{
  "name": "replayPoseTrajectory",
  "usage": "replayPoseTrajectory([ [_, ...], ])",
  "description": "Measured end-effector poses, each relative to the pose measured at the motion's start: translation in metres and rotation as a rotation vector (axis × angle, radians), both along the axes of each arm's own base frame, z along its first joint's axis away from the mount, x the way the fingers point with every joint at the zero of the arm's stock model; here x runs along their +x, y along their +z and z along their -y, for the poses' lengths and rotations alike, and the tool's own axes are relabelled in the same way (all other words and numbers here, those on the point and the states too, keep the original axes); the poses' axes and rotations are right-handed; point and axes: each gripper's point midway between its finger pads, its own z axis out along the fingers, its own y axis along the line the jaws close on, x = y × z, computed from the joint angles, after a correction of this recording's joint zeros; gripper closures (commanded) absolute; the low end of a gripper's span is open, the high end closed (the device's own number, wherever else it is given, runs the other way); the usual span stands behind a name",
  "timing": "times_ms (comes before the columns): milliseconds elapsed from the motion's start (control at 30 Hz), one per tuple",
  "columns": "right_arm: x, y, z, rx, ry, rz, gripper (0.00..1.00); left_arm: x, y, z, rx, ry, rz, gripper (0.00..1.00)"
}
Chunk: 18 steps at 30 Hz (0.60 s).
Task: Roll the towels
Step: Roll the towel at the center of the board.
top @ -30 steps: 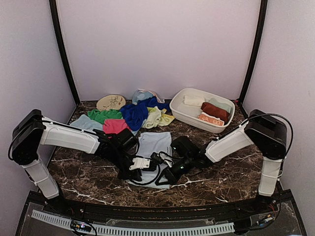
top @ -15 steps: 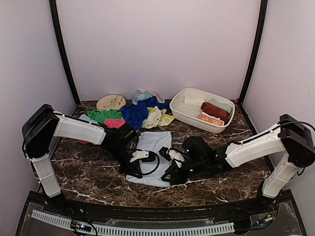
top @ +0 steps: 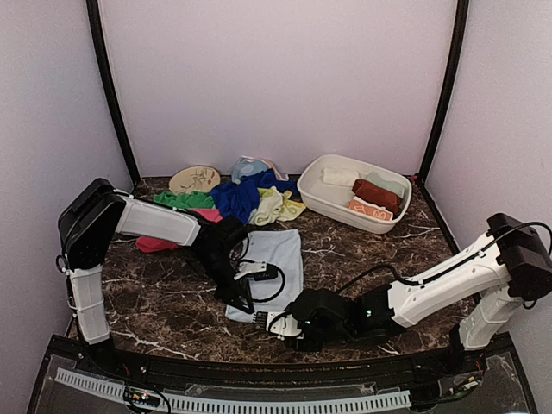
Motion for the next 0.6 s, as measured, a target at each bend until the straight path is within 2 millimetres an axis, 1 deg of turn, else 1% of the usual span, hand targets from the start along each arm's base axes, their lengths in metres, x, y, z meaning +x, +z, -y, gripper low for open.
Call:
replayPoseTrajectory([
  [133,0.007,-0.018,-0.008,-0.076,0.043,0.081,0.52,0.000,0.000,0.002,0.008,0.002,-0.054,0.92],
  [267,0.016,-0.035,-0.015,-0.117,0.065,0.110,0.54,0.001,-0.001,0.003,0.015,0.003,-0.088,0.93],
  [333,0.022,-0.036,-0.020,-0.099,0.059,0.116,0.58,0.001,-0.001,0.003,0.018,0.002,-0.098,0.91],
  [400,0.030,-0.037,-0.025,-0.080,0.047,0.114,0.66,0.001,-0.001,0.002,0.016,0.001,-0.102,0.83],
  [500,0.041,-0.040,-0.026,-0.053,0.019,0.079,0.82,0.001,0.001,0.000,0.011,-0.001,-0.112,0.69],
  [567,0.044,-0.042,-0.025,-0.038,0.008,0.048,0.90,0.001,0.004,0.000,0.004,0.002,-0.119,0.56],
  [600,0.045,-0.042,-0.025,-0.028,0.003,0.028,0.93,0.002,0.005,-0.001,-0.004,0.004,-0.116,0.49],
])
